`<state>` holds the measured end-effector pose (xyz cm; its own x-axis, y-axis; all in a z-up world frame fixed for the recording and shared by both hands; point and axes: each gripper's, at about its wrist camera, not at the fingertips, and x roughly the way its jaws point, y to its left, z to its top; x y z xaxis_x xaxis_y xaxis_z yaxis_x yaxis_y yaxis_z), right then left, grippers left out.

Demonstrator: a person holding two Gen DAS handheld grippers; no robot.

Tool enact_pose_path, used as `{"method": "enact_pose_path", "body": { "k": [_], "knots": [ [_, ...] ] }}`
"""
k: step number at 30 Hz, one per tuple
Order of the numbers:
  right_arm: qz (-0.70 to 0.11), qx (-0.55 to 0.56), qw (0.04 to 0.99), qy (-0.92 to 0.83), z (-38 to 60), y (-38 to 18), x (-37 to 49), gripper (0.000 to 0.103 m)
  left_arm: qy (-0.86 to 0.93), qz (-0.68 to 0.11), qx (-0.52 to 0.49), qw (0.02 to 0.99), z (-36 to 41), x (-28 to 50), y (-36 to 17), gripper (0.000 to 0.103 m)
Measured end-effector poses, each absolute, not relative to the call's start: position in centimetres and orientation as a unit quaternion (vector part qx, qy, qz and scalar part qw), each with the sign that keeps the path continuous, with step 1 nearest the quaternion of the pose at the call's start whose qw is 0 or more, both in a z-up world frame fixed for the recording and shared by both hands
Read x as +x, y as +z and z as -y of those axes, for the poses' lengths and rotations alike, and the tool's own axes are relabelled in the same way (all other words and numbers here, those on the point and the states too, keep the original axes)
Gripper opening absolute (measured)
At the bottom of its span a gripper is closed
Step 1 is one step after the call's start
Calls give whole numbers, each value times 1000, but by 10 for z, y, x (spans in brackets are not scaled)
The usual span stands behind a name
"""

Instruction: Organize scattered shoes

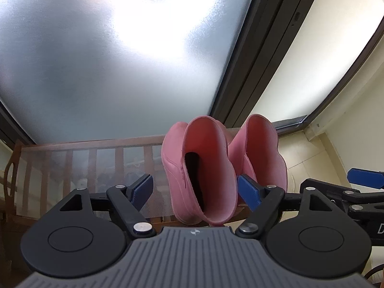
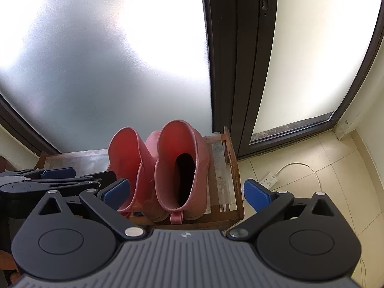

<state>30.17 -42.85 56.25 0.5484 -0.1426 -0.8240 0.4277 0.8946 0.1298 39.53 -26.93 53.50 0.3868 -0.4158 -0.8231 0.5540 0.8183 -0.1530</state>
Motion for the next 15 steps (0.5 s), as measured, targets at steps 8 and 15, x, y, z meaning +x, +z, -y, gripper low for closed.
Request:
{"method": "enact_pose_path", "body": {
  "k": [8,15],
  "knots": [
    [-435,167,870,-163,409,570,253,102,-286,-456,79,839,245,343,547,88],
    [-427,164,876,-151,386,578,209,102,-271,-457,73,844,219,289,552,93]
  ]
}}
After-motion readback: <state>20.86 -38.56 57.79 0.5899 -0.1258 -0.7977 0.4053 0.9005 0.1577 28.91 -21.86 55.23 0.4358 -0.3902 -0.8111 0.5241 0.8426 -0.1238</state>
